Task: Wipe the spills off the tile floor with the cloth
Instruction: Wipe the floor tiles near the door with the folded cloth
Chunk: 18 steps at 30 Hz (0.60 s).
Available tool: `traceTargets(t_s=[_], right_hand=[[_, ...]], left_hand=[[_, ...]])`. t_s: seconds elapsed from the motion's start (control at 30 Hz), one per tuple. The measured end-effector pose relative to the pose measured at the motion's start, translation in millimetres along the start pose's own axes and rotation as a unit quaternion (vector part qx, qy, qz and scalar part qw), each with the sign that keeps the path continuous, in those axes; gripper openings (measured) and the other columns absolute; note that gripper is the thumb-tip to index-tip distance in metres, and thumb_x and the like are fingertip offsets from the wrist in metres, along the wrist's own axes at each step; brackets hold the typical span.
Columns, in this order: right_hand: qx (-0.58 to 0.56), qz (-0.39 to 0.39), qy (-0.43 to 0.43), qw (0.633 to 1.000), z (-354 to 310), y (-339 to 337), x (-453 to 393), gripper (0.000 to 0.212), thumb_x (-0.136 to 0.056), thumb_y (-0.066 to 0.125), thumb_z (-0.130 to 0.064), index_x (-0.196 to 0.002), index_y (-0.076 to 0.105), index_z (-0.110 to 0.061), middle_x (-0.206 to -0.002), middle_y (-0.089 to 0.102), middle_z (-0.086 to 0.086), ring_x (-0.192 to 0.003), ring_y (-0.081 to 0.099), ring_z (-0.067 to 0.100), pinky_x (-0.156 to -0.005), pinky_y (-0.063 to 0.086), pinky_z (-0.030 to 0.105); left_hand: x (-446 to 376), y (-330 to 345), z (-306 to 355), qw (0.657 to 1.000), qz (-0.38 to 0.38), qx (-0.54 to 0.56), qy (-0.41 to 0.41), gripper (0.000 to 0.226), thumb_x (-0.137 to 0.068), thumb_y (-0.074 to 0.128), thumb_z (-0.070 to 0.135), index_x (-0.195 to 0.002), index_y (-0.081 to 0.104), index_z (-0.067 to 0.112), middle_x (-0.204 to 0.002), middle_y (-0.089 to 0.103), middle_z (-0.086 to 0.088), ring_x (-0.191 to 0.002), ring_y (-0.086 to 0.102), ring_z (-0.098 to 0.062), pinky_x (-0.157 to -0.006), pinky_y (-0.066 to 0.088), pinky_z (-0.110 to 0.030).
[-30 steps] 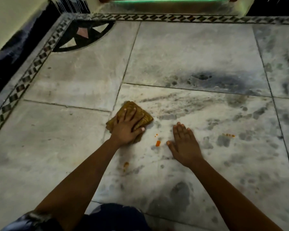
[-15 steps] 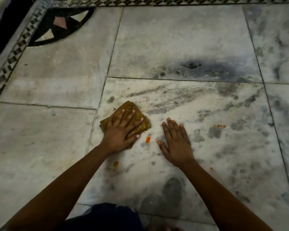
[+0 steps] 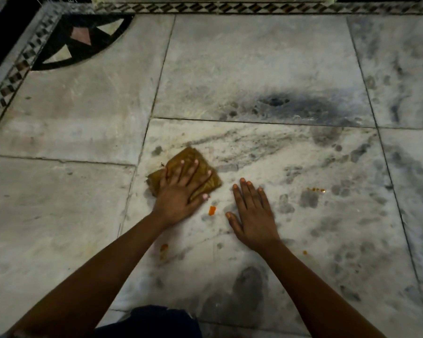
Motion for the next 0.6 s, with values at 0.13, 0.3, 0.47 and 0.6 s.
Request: traceTargets(t_s=[0.13, 0.3, 0.47, 0.6], right_hand=[[-0.002, 0.012, -0.002, 1.000, 1, 0, 0, 0.066, -0.093, 0.027, -0.049, -0.143, 0.035, -0.007, -0.150, 0.029, 0.017, -0.140, 0.024, 0.028, -0.112, 0.016, 0.045], [0.006, 0.006, -0.003, 1.000, 0, 0, 0, 0.066, -0.091, 0.032, -0.047, -0.143, 0.034, -0.007, -0.150, 0.029, 0.017, -0.140, 0.025, 0.029, -0.112, 0.016, 0.045], [0.006, 0.006, -0.002, 1.000, 1, 0, -1, 0.066, -0.091, 0.032, -0.048, -0.144, 0.034, -0.007, -0.151, 0.029, 0.016, -0.140, 0.022, 0.027, -0.112, 0.016, 0.045], [0.007, 0.013, -0.005, 1.000, 1, 1, 0, 0.067, -0.091, 0.032, -0.048, -0.143, 0.035, -0.007, -0.151, 0.029, 0.017, -0.140, 0.025, 0.028, -0.112, 0.016, 0.045]], left_hand=[[-4, -4, -35, 1.000, 0.003, -0.004, 0.006, 0.062, -0.084, 0.017, 0.069, -0.142, 0.014, 0.046, -0.156, 0.016, 0.006, -0.144, 0.012, -0.028, -0.110, 0.007, -0.051], [-64, -9, -37, 0.992, -0.060, 0.035, -0.109, 0.060, -0.088, 0.018, 0.065, -0.143, 0.005, 0.048, -0.158, -0.005, 0.008, -0.145, -0.006, -0.027, -0.110, 0.000, -0.058], [-23, 0, 11, 0.998, -0.030, -0.018, 0.043, 0.061, -0.085, 0.007, 0.063, -0.143, 0.004, 0.045, -0.157, 0.005, 0.004, -0.145, 0.003, -0.025, -0.111, -0.001, -0.054], [6, 1, -23, 0.998, 0.000, -0.009, 0.057, 0.057, -0.090, 0.010, 0.064, -0.143, 0.014, 0.044, -0.155, 0.015, 0.005, -0.143, 0.014, -0.028, -0.111, 0.006, -0.050]])
Point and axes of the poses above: each hand's wrist, its own x-axis away from the middle knuckle, its own y-axis out of the palm, z = x × y, the point moved 7 cm from there along -x, towards the middle knuckle
